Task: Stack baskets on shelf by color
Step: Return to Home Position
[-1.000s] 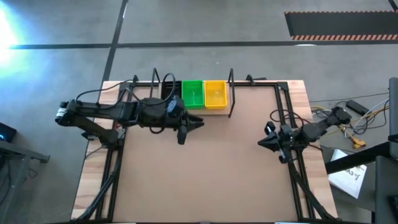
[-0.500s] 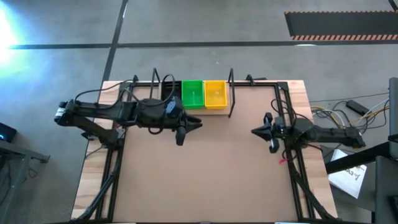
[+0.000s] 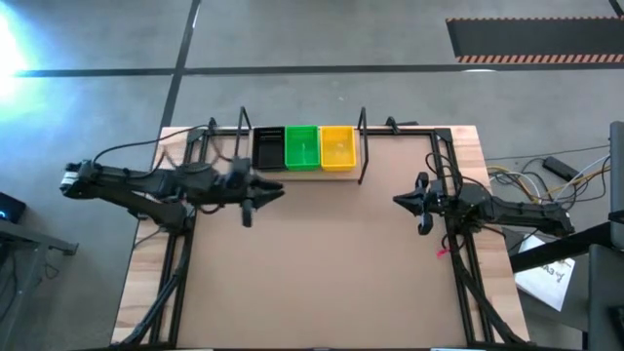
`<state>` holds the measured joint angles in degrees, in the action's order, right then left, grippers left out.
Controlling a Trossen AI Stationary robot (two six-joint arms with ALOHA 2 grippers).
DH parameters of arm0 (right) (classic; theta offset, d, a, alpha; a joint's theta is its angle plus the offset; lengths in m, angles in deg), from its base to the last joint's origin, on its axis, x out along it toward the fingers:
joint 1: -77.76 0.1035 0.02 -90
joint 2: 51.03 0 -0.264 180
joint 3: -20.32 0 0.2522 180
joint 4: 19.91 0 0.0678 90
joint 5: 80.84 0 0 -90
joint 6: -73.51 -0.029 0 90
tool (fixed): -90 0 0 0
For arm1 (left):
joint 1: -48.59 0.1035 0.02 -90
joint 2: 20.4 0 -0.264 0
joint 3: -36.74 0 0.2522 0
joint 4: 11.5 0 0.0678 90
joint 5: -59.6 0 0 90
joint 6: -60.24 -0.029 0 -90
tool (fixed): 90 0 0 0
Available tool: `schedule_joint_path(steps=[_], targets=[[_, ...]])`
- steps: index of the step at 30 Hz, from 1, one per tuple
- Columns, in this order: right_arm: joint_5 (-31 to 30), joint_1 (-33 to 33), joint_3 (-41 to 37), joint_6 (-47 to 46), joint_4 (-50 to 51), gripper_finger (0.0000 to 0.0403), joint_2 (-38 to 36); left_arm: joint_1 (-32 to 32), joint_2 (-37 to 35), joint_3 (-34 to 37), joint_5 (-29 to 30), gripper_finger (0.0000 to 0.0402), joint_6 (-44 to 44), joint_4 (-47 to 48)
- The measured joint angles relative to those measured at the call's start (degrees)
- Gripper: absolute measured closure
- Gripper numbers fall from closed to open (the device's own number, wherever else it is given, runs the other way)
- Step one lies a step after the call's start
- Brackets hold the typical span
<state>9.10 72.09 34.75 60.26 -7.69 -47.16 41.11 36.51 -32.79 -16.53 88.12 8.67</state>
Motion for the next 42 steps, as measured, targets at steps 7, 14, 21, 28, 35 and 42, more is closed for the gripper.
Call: schedule_joint_path(steps=[7,14,21,28,35,42], targets=[[0.02,0.0,0.02,0.0,-0.18,0.0394,0.05,0.35,-16.78,19.0,0.27,0.0323,-8.0,-9.37],[0.0,0.0,0.04,0.0,-0.3,0.0394,0.05,1.07,-31.08,32.81,3.09,0.0332,-18.97,-9.47],[-0.01,0.0,0.04,0.0,-0.35,0.0394,0.05,1.79,-46.49,44.57,0.71,0.0396,-20.93,-10.52],[-0.05,0.0,0.07,0.0,-0.32,0.0394,0.05,1.87,-55.63,53.05,-2.87,0.0401,-20.81,-13.47],[-0.13,0.0,0.07,-0.02,-0.34,0.0394,0.1,1.89,-52.19,55.27,-10.36,0.0401,-24.64,-17.45],[-0.09,0.0,0.07,0.0,-0.34,0.0394,0.05,2.66,-52.89,55.32,-13.04,0.0401,-31.53,-15.67]])
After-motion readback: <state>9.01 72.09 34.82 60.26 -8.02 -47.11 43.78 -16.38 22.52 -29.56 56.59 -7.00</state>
